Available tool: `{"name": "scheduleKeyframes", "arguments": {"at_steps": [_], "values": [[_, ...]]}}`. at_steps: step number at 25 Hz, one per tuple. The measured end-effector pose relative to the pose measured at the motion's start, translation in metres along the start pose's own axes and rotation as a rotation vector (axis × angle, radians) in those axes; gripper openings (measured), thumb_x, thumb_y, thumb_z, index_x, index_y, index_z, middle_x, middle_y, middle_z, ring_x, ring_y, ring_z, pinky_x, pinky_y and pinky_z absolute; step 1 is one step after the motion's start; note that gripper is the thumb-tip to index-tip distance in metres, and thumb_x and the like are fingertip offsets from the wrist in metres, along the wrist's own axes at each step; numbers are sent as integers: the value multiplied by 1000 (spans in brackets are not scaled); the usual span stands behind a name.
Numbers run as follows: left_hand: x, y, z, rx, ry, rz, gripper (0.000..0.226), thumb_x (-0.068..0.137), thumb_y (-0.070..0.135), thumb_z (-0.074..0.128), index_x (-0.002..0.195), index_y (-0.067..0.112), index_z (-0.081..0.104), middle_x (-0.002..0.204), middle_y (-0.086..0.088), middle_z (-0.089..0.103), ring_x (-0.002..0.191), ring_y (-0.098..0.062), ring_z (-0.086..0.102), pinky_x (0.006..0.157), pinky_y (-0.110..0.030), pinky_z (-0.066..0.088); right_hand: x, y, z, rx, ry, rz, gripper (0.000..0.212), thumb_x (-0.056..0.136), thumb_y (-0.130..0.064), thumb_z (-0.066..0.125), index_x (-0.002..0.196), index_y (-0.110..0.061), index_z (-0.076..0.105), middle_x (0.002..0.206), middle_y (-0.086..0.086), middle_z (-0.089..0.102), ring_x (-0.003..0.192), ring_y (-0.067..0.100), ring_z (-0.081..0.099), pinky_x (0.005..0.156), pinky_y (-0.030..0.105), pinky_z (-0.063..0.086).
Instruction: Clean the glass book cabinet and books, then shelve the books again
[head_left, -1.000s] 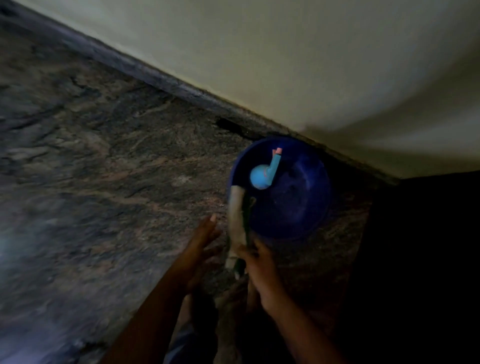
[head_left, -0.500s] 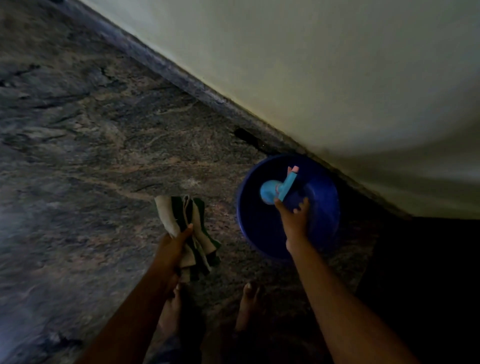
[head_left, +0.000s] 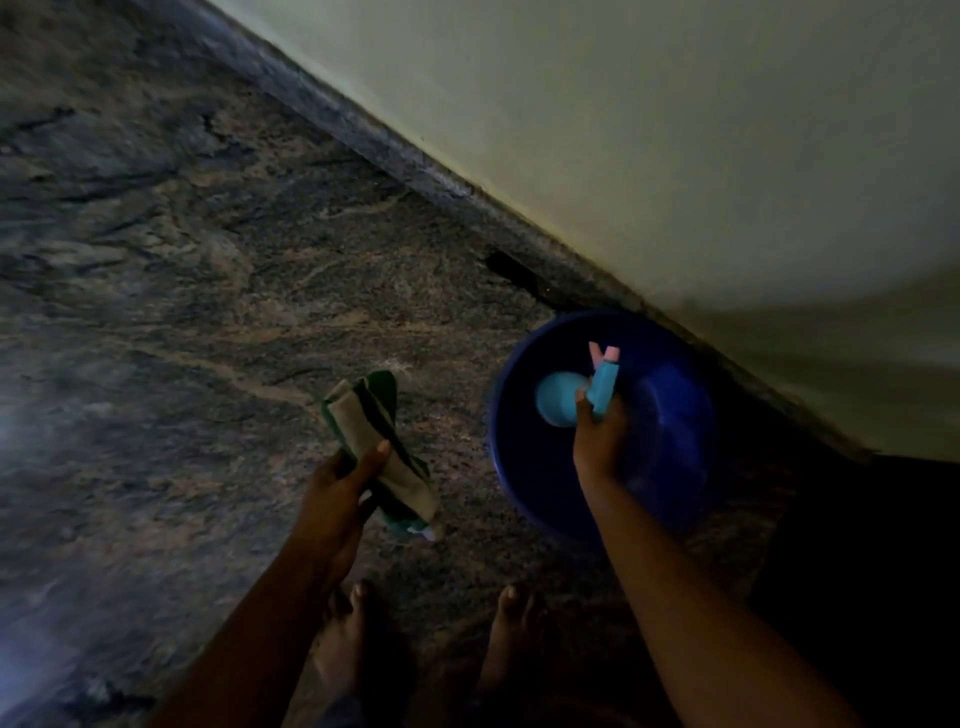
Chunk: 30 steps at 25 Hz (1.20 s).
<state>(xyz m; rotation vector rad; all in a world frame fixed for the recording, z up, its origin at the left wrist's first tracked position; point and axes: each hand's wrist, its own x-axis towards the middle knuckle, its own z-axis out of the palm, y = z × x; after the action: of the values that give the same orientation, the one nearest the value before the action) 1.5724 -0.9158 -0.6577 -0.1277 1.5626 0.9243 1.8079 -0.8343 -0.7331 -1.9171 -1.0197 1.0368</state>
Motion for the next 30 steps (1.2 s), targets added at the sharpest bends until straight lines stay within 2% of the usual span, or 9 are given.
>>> {"name": "scheduleKeyframes", "arguments": {"at_steps": [3,5,7,10,15,19,25,27,30], "values": [[-22,20,-6,-115,17,-25,20,87,15,59,107,10,62,105,-8,65,96,-23,60,72,-32,47,-24,-37,-25,-121,-104,-219,58,90,-56,40,131,-16,49,113,-9,57,103,-15,50,82,5,36],[-47,38,-8,-254,-17,-80,20,93,21,50,105,10,60,102,-12,64,90,-26,60,73,-39,47,-41,-64,-43,-217,-135,-292,55,89,-55,43,128,-18,53,114,-4,62,102,-5,56,84,19,45],[-78,61,-15,-369,-82,-83,29,94,29,42,110,14,59,98,-12,66,83,-29,63,76,-42,48,-67,-100,-52,-158,-110,-265,57,81,-68,47,103,-18,61,90,4,66,83,8,62,70,35,51],[-127,96,-26,-422,-133,-56,38,83,38,50,112,17,62,95,-11,70,80,-28,67,73,-44,53,-117,-164,-55,-86,-134,-351,45,80,-67,49,93,-25,58,85,8,62,81,23,61,70,45,51],[-222,149,-57,-480,-92,-26,36,94,42,43,109,15,61,87,-12,73,80,-29,68,70,-46,55,-186,-279,-70,-9,-237,-510,45,76,-68,54,89,-25,59,81,2,62,76,8,60,65,15,48],[-312,187,-99,-559,-40,79,44,94,44,41,127,17,51,108,-14,66,100,-32,59,77,-45,47,-239,-385,-89,56,-324,-580,40,66,-65,64,74,-27,55,67,-9,58,67,1,58,55,6,40],[-404,223,-157,-772,-46,274,65,64,46,72,121,15,63,104,-13,70,85,-30,70,60,-44,57,-293,-476,-79,143,-634,-545,24,72,-47,63,92,-35,60,78,-10,64,71,2,60,63,23,44],[-418,239,-169,-790,-40,273,64,69,42,71,125,14,60,105,-14,69,85,-30,70,59,-43,57,-311,-502,-68,102,-729,-578,15,76,-40,61,91,-39,59,78,-17,61,71,-2,57,66,25,41],[-433,265,-187,-808,-88,234,57,80,35,64,131,11,53,103,-14,70,85,-30,70,62,-45,58,-333,-526,-52,46,-938,-864,32,88,-33,55,121,-34,53,123,-11,53,112,13,53,95,31,42]]}}
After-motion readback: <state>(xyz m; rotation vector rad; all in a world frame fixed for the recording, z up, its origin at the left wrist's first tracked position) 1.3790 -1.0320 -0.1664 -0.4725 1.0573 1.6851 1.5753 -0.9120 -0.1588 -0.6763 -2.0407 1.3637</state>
